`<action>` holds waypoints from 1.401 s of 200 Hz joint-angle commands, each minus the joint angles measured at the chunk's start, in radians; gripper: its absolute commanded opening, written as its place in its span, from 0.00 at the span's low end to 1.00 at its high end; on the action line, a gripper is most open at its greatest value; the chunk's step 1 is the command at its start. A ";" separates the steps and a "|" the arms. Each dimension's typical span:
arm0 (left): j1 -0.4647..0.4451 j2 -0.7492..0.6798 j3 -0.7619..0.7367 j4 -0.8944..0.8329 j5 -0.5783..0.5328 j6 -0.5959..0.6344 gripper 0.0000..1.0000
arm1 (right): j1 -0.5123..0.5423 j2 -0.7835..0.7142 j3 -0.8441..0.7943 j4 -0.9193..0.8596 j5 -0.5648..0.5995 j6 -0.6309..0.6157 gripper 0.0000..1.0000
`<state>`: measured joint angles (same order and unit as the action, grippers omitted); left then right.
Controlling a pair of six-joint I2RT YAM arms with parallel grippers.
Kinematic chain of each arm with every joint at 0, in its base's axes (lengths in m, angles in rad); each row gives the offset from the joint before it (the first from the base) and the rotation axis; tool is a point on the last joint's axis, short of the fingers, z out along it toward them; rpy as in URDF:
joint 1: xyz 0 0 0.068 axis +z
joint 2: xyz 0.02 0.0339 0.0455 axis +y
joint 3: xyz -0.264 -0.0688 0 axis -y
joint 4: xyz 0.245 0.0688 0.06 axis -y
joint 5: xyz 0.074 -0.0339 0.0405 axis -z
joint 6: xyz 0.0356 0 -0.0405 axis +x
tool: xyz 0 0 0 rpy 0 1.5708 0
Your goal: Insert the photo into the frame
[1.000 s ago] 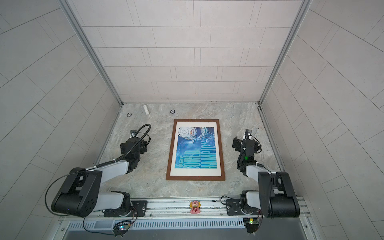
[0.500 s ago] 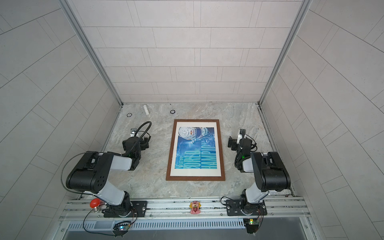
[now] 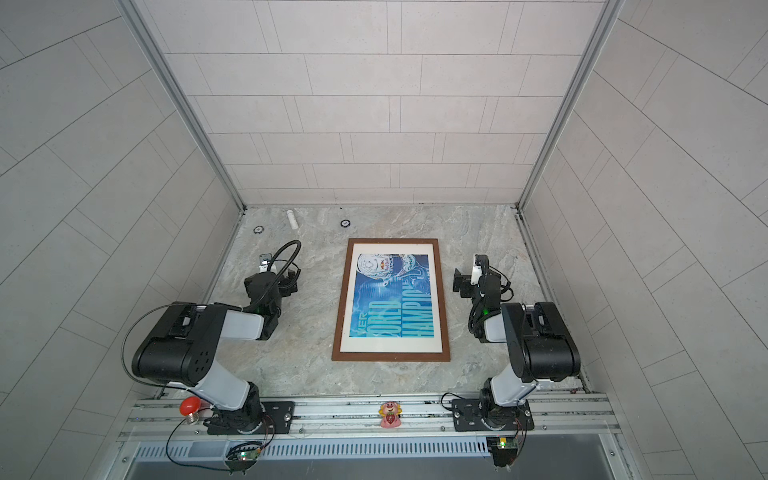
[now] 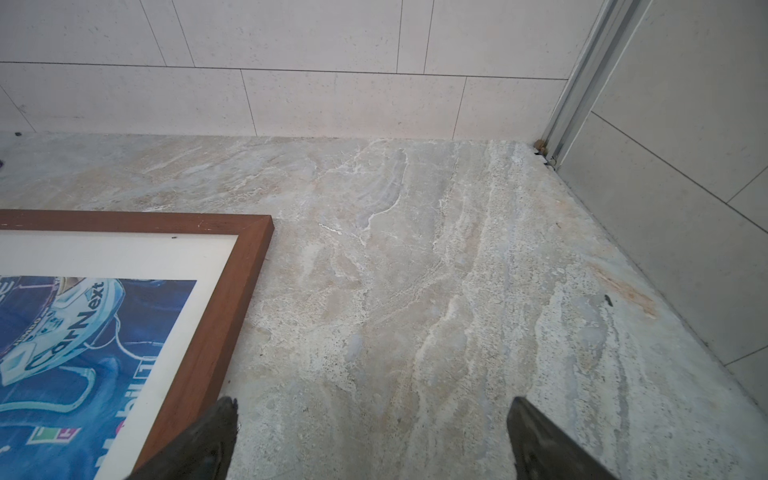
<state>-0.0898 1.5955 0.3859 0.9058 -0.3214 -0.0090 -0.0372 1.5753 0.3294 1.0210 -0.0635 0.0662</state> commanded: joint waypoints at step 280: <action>0.007 -0.003 0.006 0.037 0.004 -0.003 1.00 | 0.016 0.030 -0.136 0.292 0.104 -0.004 1.00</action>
<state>-0.0898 1.5955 0.3859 0.9085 -0.3210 -0.0090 -0.0261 1.5764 0.3107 1.0580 -0.0471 0.0536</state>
